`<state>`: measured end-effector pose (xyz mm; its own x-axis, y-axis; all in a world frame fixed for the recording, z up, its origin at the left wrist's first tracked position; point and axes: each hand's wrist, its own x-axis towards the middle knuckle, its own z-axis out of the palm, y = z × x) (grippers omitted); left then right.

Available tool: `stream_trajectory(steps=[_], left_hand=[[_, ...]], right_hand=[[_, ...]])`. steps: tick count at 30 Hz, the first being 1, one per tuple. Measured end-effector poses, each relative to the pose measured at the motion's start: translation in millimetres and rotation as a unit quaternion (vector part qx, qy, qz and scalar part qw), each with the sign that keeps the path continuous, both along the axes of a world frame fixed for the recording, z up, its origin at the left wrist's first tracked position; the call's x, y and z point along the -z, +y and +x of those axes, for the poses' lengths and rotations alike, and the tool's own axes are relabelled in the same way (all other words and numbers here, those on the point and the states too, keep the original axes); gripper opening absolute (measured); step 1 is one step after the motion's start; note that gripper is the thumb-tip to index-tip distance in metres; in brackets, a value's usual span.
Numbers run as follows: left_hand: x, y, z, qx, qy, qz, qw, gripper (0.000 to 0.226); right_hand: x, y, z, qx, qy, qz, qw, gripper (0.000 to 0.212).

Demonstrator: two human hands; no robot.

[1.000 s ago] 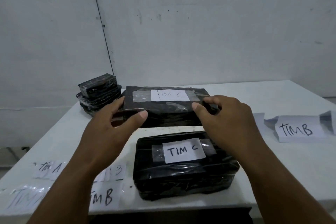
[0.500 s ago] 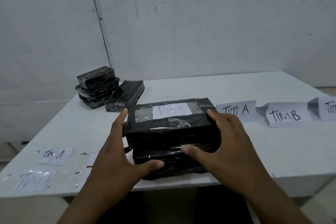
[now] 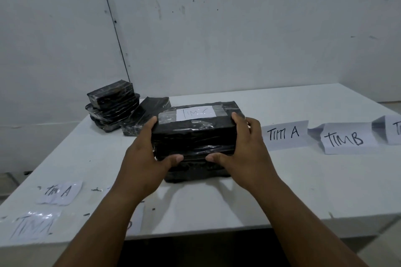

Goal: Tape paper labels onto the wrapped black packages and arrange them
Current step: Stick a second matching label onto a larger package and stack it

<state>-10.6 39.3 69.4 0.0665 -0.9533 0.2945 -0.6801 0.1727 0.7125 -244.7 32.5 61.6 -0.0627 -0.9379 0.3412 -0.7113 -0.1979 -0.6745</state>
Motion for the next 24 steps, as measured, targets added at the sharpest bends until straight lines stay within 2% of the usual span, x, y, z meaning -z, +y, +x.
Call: stream_trajectory(steps=[10,16,18,20,24], left_hand=[[-3,-28,1,0.012,-0.016,-0.001,1.000,0.106],[-9,-11,19,0.021,0.036,0.005,0.999,0.104],[-15,-1,31,-0.001,0.042,-0.010,0.999,0.091],[-20,10,49,-0.025,0.006,-0.020,0.999,0.069],[-23,34,79,-0.058,-0.081,0.007,0.995,0.030]], right_hand=[[5,-22,1,0.010,0.009,-0.009,1.000,0.115],[6,-8,13,0.065,0.063,-0.016,0.996,0.106],[4,3,23,0.092,0.078,-0.070,0.990,0.098],[5,17,39,0.090,0.071,-0.149,0.982,0.085],[16,37,78,-0.013,0.043,-0.221,0.974,0.058]])
